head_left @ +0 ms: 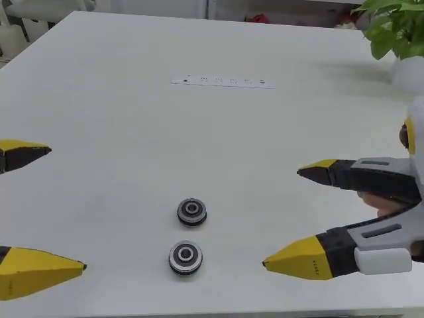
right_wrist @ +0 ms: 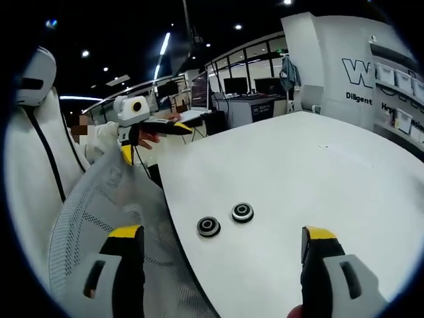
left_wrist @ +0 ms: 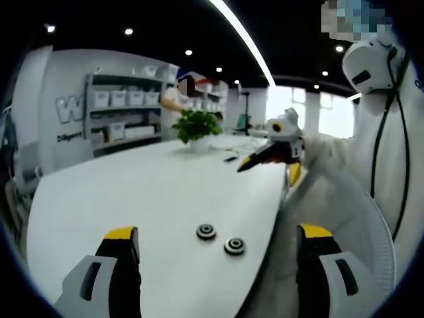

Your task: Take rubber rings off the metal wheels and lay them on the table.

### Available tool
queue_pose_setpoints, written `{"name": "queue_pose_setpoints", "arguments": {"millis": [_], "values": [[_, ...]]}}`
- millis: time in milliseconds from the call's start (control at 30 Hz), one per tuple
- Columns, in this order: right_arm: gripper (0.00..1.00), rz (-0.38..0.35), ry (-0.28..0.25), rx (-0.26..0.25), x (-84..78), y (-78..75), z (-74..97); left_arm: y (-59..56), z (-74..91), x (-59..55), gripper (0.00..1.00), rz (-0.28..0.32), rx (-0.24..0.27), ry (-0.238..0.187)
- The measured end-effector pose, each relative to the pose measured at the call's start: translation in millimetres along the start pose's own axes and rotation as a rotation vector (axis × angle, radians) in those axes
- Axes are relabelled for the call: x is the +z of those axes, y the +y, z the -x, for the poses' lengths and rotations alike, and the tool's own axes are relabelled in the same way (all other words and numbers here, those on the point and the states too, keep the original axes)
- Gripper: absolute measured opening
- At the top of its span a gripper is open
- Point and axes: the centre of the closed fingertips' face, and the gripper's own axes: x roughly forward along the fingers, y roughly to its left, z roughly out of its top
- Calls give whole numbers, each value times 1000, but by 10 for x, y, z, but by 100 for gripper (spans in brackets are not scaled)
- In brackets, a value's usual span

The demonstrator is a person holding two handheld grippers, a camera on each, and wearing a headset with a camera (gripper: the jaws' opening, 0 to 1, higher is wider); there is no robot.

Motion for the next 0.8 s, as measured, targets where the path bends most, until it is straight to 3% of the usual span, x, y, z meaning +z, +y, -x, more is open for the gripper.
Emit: {"name": "queue_pose_setpoints", "arguments": {"millis": [100,467,567,800], "values": [[96,15,-17,1,96,10,13,-3,2,115,100,-20,-5,-18],[96,69,-39,10,338,32,20,-31,-74,362,100,-90,-36,-24],[96,83,-49,10,424,39,40,-48,-130,481,100,-109,-59,-47],[95,128,-73,13,634,39,59,-81,-316,652,100,-174,-106,-52]]}}
